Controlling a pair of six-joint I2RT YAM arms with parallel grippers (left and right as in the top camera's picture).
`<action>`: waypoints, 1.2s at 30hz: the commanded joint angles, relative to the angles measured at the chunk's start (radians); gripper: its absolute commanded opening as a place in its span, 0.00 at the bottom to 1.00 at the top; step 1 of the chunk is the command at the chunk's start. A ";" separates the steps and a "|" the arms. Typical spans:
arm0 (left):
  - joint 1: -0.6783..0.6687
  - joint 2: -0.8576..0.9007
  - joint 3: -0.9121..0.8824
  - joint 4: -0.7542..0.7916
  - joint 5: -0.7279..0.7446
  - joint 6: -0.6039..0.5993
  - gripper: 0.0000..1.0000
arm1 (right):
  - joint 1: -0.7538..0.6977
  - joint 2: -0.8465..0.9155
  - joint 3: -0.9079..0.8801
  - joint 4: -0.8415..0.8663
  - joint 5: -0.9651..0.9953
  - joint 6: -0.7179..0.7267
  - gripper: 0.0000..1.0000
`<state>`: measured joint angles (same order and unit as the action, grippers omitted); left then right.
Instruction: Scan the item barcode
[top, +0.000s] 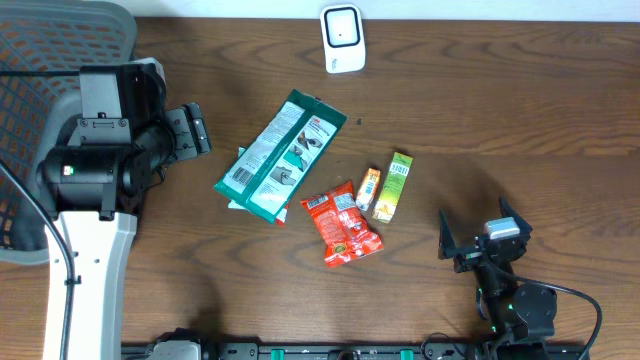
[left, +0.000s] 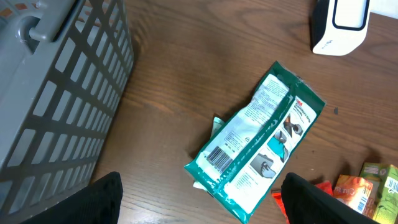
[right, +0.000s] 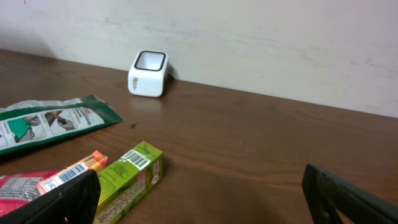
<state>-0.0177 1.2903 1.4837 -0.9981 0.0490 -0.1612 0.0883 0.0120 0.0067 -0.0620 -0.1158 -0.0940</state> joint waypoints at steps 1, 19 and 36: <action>-0.001 0.003 0.022 -0.004 -0.013 -0.009 0.82 | 0.005 -0.005 -0.001 -0.002 -0.001 0.011 0.99; -0.001 0.003 0.022 -0.004 -0.013 -0.009 0.82 | 0.003 0.158 0.518 -0.331 0.036 0.111 0.99; -0.001 0.003 0.022 -0.004 -0.013 -0.009 0.82 | 0.003 1.116 1.439 -1.056 -0.298 0.177 0.99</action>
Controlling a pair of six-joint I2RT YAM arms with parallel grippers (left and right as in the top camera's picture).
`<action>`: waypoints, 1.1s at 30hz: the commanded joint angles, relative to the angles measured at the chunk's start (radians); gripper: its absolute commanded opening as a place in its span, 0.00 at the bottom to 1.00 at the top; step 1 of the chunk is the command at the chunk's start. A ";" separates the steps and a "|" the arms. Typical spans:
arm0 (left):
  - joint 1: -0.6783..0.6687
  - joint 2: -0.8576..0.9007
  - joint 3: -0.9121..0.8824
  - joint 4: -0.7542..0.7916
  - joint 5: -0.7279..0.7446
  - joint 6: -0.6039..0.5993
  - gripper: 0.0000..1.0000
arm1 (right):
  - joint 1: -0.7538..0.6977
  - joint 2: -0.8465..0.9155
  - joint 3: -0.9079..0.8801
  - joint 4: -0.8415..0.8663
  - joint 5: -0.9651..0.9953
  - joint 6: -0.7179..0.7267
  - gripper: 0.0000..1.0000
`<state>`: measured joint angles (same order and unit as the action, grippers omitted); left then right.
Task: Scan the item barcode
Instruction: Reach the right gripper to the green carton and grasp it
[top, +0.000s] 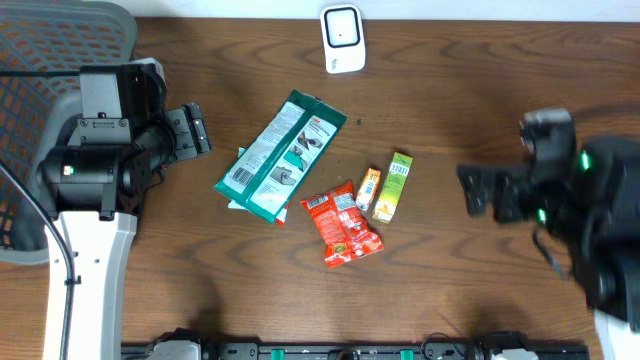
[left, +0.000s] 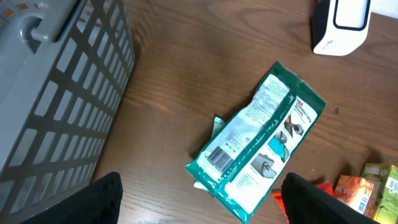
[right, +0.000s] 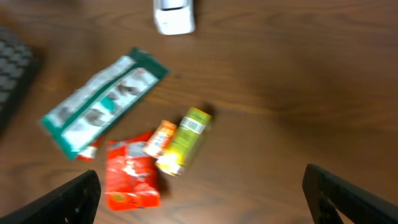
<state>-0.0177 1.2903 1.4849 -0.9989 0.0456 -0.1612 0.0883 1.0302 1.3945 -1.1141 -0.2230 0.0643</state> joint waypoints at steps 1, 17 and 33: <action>-0.001 0.003 0.021 -0.003 -0.009 -0.009 0.82 | 0.003 0.122 0.049 -0.001 -0.237 0.018 0.99; -0.001 0.003 0.021 -0.003 -0.009 -0.009 0.82 | 0.120 0.474 -0.004 -0.014 -0.018 0.302 0.99; -0.001 0.003 0.021 -0.003 -0.009 -0.009 0.82 | 0.143 0.817 -0.004 0.086 -0.017 0.396 0.92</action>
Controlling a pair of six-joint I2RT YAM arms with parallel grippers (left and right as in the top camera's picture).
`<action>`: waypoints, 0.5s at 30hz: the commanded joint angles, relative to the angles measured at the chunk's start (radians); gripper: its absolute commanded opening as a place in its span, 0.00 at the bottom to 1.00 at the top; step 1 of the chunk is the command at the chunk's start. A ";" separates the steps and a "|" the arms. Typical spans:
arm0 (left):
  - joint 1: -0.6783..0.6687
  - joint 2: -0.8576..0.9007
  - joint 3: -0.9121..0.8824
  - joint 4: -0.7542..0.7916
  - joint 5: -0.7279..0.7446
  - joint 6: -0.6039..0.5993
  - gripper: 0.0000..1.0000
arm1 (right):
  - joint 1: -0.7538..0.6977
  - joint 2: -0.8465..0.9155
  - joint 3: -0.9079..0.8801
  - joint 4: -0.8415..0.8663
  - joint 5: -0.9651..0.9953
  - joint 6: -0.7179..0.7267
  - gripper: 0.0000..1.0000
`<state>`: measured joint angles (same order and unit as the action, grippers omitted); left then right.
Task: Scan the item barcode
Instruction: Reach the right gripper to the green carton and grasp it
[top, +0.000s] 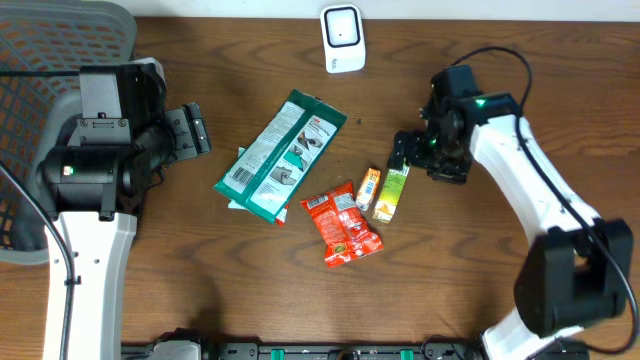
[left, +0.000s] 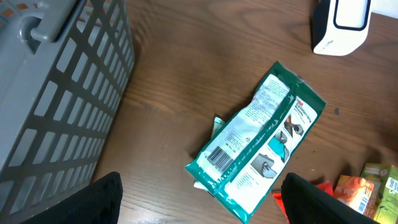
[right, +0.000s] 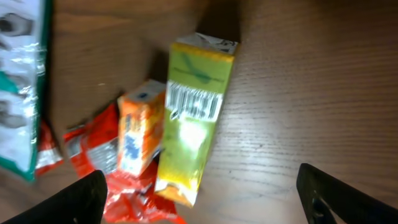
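A green carton (top: 393, 186) with a barcode on its upper face (right: 194, 118) lies mid-table beside a small orange box (top: 368, 188) and a red packet (top: 342, 224). My right gripper (top: 420, 160) hovers open just right of the carton's far end; in the right wrist view its fingers (right: 68, 199) stand wide apart, and between them (right: 202, 205) is the carton's near end. The white scanner (top: 342, 38) stands at the back edge. My left gripper (top: 190, 132) is open at the left, pointing at a teal packet (left: 258, 140).
A grey mesh basket (top: 40, 60) fills the far left corner beside the left arm. The teal packet (top: 283, 155) lies diagonally left of the small items, over a paler slip. The orange box (right: 138, 127) overlaps the red packet (right: 124, 186).
My right gripper has moved from the table's right side to just over the green carton, much closer to it, still open. The left arm and all items are unchanged.
First my right arm sat low at the front right edge, looking level across the table. Then it was raised over the right side, looking down on the items. Now it hangs open close above the green carton. The left arm stayed still throughout.
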<state>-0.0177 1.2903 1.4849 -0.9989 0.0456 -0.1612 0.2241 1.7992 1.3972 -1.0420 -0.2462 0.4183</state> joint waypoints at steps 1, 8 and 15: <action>-0.001 0.003 0.021 -0.003 -0.009 -0.009 0.82 | 0.008 0.062 -0.006 0.020 0.006 0.042 0.91; -0.001 0.003 0.021 -0.003 -0.009 -0.009 0.82 | 0.021 0.132 -0.006 0.101 0.006 0.061 0.87; -0.001 0.003 0.021 -0.003 -0.009 -0.009 0.82 | 0.025 0.145 -0.007 0.140 0.017 0.082 0.70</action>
<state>-0.0177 1.2903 1.4849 -0.9989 0.0456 -0.1612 0.2409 1.9270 1.3956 -0.9100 -0.2420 0.4721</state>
